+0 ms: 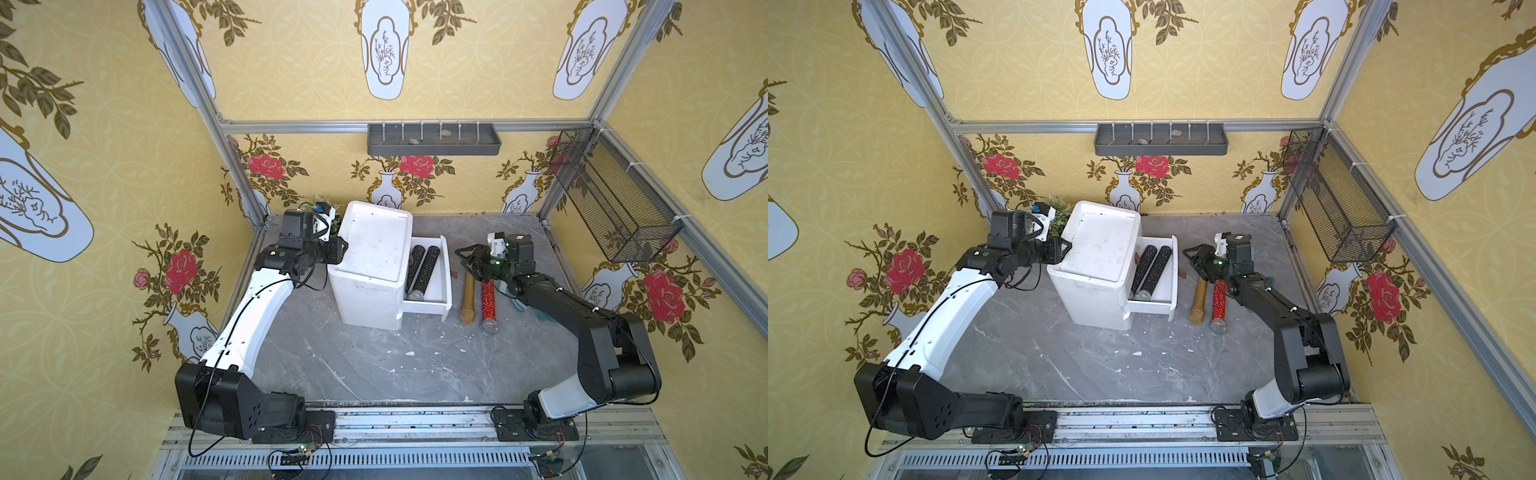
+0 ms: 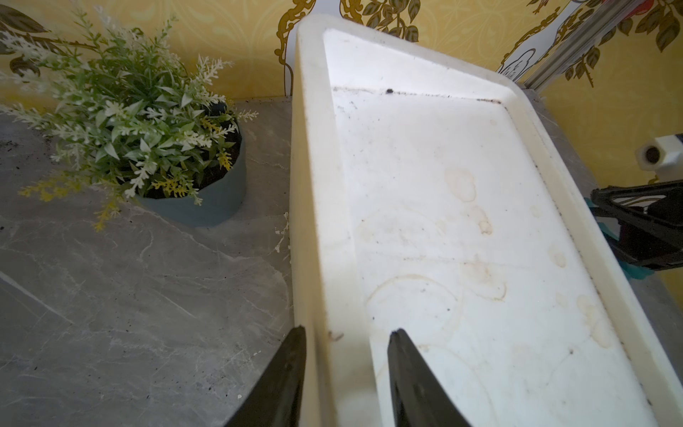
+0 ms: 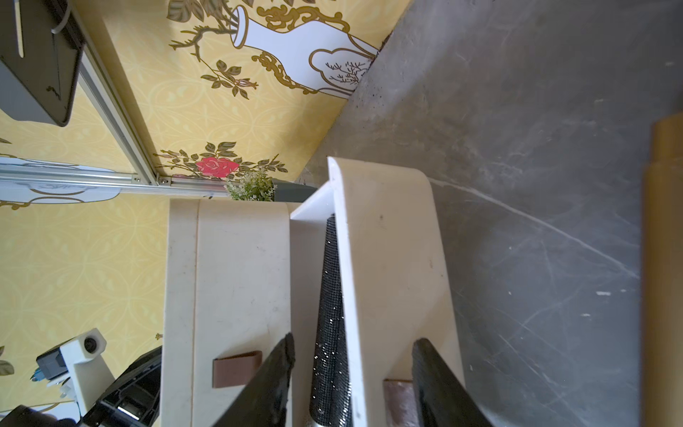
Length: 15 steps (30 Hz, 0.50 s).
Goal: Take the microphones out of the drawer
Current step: Open the drawer in the storage box.
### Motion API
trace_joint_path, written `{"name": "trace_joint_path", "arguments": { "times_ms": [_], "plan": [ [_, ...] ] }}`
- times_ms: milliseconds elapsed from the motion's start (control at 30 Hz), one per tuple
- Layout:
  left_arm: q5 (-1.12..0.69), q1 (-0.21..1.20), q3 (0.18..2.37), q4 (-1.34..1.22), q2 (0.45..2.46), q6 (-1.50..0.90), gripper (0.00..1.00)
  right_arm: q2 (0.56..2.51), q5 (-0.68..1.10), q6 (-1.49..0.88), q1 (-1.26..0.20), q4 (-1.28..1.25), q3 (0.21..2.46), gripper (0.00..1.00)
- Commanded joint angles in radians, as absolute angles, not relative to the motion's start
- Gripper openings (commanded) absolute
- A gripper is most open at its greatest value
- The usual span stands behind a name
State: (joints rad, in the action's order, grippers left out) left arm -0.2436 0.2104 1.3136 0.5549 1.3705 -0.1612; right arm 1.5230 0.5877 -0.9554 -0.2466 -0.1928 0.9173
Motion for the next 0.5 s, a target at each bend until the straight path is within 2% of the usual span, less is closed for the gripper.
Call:
{"name": "trace_joint_path", "arguments": {
  "times_ms": [0, 233, 467],
  "plan": [
    [-0.236, 0.211, 1.308, 0.623, 1.375, -0.149, 0.43, 1.518, 0.451, -0.912, -0.279, 0.022, 0.996, 0.55],
    [-0.229, 0.212, 1.307, 0.623, 1.380, -0.144, 0.42, 1.624, 0.211, -0.871, -0.456, 0.381, 1.318, 0.55],
    [-0.228, 0.212, 1.312, 0.632, 1.389, -0.137, 0.25, 1.714, 0.069, -0.935, -0.585, 0.541, 1.488, 0.55]
  ]
}}
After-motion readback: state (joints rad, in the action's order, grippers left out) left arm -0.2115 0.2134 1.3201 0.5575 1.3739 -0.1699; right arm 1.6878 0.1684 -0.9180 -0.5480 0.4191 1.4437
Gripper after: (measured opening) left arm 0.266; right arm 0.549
